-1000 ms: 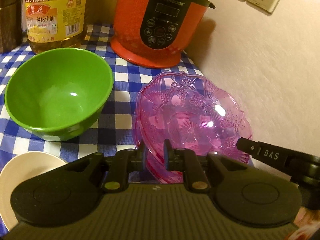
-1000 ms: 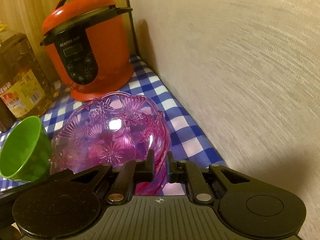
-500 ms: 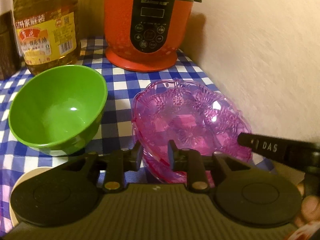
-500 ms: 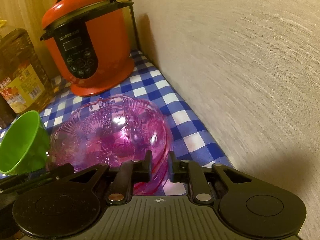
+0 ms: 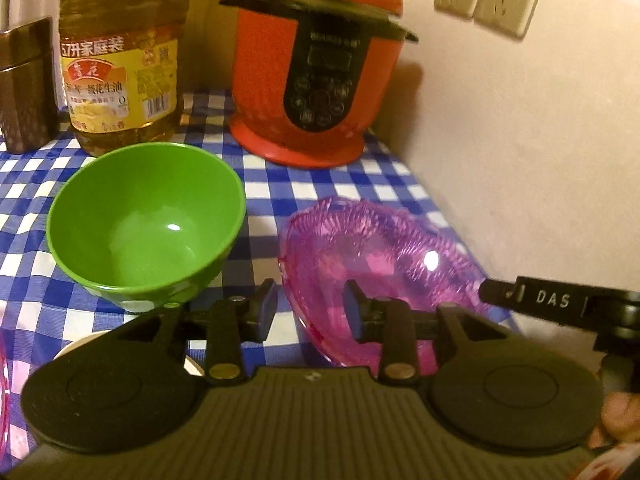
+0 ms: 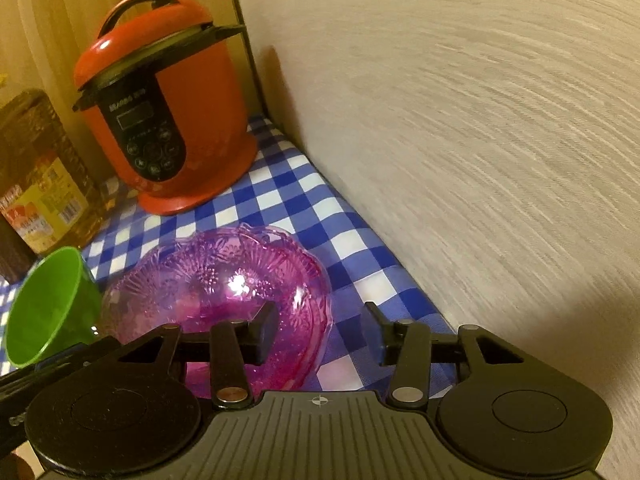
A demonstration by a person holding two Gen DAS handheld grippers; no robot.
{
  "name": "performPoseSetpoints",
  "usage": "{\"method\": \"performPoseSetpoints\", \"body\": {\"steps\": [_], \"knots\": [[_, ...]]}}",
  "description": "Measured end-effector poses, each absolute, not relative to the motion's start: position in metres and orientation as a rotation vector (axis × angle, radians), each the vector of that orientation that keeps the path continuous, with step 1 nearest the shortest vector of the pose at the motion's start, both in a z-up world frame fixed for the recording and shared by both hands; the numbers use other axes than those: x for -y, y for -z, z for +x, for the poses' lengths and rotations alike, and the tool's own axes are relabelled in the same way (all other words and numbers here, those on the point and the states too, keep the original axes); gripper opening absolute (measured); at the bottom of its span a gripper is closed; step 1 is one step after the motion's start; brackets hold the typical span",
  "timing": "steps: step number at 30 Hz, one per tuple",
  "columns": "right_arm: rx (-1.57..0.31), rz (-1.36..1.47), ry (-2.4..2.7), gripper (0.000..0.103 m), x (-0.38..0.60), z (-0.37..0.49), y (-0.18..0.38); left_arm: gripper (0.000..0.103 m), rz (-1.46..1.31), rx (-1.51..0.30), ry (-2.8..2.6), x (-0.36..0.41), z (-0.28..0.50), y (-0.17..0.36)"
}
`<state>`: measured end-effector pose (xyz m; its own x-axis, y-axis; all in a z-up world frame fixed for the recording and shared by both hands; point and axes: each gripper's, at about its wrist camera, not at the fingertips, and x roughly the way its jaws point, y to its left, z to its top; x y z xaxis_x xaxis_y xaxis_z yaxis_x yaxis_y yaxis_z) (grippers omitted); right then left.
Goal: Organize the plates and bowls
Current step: 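Lower the held pink plate onto the pink plate beside the rice cooker, then open both grippers and pull them back from the plate stack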
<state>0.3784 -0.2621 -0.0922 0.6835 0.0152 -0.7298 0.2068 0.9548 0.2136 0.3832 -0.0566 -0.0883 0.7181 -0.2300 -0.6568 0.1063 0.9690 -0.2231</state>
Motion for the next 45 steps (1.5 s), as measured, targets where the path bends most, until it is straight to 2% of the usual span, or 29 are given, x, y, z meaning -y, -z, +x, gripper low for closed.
{"method": "performPoseSetpoints", "body": {"steps": [1,6,10,24,38,41,45], "knots": [[-0.812,0.296,0.11,0.046,0.263,0.378,0.092,0.031,-0.187,-0.731,0.188,0.053,0.382,0.086],[-0.798,0.323,0.117,0.046,0.265,0.376,0.089,0.014,-0.229,-0.732,0.183,0.043,0.384,0.084],[-0.794,0.329,0.118,0.046,0.265,0.375,0.088,0.007,-0.258,-0.779,0.191,0.042,0.389,0.097],[-0.801,0.341,0.12,0.046,0.268,0.373,0.088,0.007,-0.246,-0.804,0.199,0.048,0.389,0.108],[-0.807,0.36,0.117,0.046,0.267,0.358,0.08,0.008,-0.256,-0.755,0.18,0.041,0.37,0.082],[-0.797,0.366,0.103,0.046,0.262,0.348,0.071,0.012,-0.265,-0.742,0.185,0.04,0.362,0.072],[-0.786,0.372,0.084,0.046,0.252,0.327,0.057,0.026,-0.276,-0.74,0.176,0.034,0.344,0.057]]}}
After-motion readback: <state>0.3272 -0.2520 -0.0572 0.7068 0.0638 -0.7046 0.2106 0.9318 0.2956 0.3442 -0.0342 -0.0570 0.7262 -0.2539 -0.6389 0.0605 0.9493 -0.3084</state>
